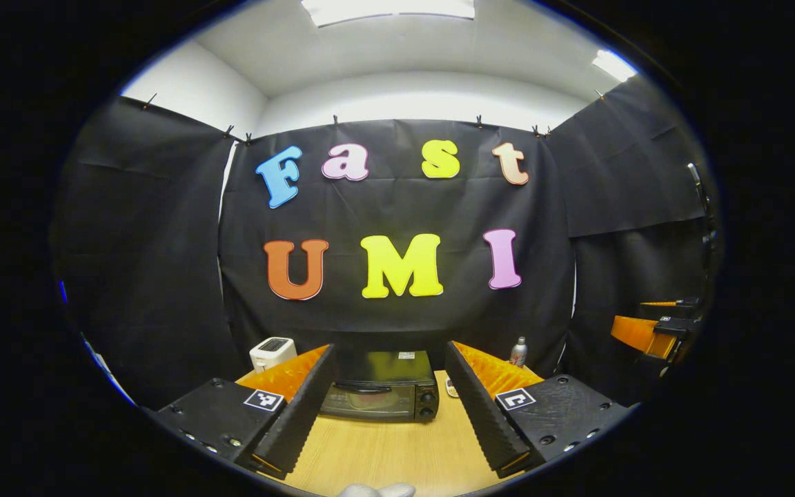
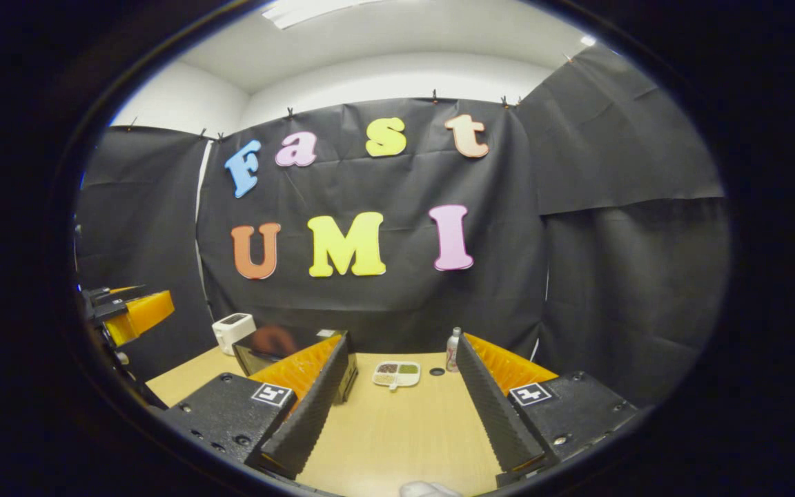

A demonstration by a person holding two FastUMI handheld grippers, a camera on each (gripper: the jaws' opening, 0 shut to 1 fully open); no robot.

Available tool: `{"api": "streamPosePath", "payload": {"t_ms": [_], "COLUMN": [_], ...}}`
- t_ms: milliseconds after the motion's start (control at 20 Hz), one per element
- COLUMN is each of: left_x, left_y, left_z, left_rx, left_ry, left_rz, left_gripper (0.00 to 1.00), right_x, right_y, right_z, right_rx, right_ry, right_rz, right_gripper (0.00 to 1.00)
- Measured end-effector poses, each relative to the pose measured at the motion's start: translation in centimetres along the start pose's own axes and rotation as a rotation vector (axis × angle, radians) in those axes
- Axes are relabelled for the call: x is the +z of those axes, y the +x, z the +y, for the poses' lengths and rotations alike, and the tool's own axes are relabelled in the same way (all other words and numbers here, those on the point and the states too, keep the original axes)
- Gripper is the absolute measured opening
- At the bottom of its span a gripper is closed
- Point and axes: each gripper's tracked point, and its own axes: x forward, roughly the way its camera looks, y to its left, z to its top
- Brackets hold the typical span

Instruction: Open the electric oven with the left hand, put the food in, and close the electric oven.

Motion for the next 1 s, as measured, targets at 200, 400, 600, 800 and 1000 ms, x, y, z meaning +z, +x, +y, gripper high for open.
{"api": "streamPosePath", "payload": {"t_ms": [200,400,600,800,1000], "left_x": [0.0,0.1,0.1,-0.1,-0.2], "left_y": [0.4,1.0,1.5,2.1,2.8], "left_z": [0.3,1.0,1.6,1.9,2.0], "left_rx": [-0.004,-0.002,-0.004,-0.01,-0.019], "left_ry": [-0.011,-0.019,-0.023,-0.021,-0.018], "left_rz": [0.001,0.004,-0.001,0.004,0.007], "left_gripper": [0.96,0.95,0.96,0.96,0.95], "right_x": [0.0,0.0,0.0,-0.1,0.0], "right_y": [0.6,1.0,1.6,2.1,2.7], "right_z": [0.3,0.6,1.0,1.5,1.8], "right_rx": [0.001,0.001,0.001,-0.001,-0.002], "right_ry": [0.004,-0.001,0.001,-0.004,0.0], "right_rz": [0.006,0.008,0.008,0.012,0.009], "right_gripper": [0.96,0.96,0.96,0.96,0.96]}}
